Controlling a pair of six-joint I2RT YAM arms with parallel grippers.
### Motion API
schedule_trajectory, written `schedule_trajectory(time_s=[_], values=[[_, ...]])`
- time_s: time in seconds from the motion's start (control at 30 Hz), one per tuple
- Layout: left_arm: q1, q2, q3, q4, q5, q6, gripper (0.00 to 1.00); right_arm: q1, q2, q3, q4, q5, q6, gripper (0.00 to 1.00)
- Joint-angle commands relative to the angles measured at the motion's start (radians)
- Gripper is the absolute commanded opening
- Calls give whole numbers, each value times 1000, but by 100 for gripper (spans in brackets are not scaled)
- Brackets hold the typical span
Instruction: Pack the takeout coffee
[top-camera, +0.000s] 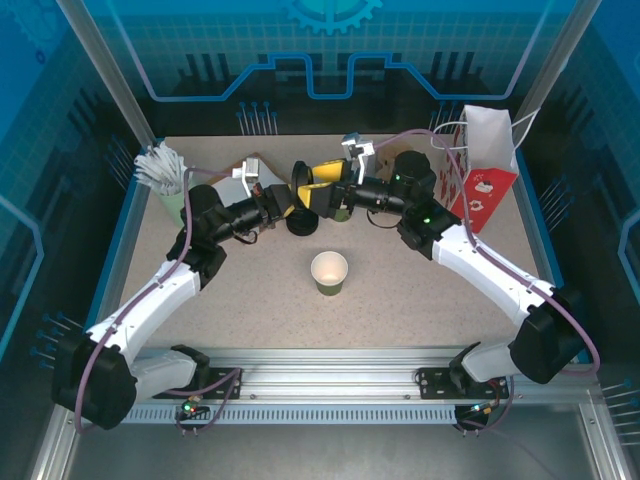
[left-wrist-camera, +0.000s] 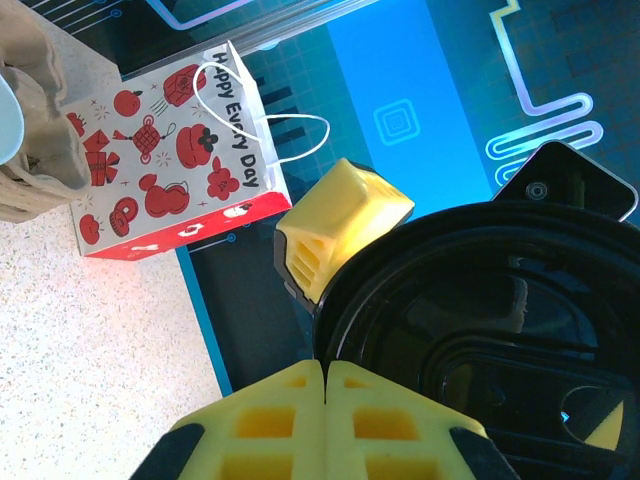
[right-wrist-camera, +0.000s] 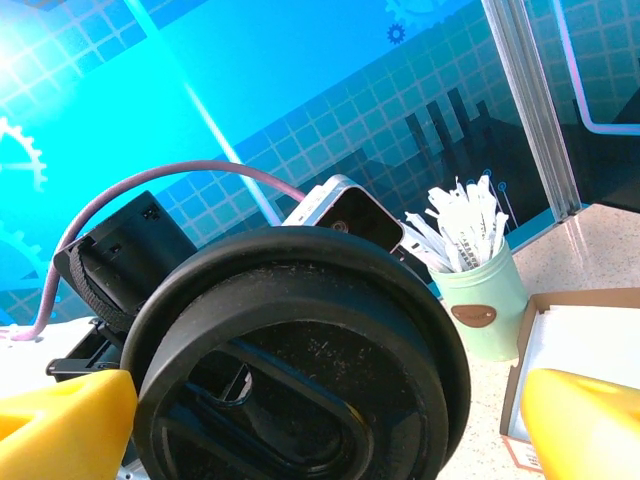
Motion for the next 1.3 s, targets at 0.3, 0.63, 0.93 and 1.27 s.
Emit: schedule_trajectory(time_s=[0.3,0.63,0.93,1.27], values=[[-10,6,-3,49,21,-17,5,28,7,25,-2,-13,-13,88],[-10,9,-7,39,9,-2,5,28,-8,17,-28,13,-20,72],[-10,11,-29,33,-12,19,16,9,-29,8,-99,55,-24,62],[24,-5,-51,-252,-122,248,53,-66,-157,-38,-474,195,-102,57]])
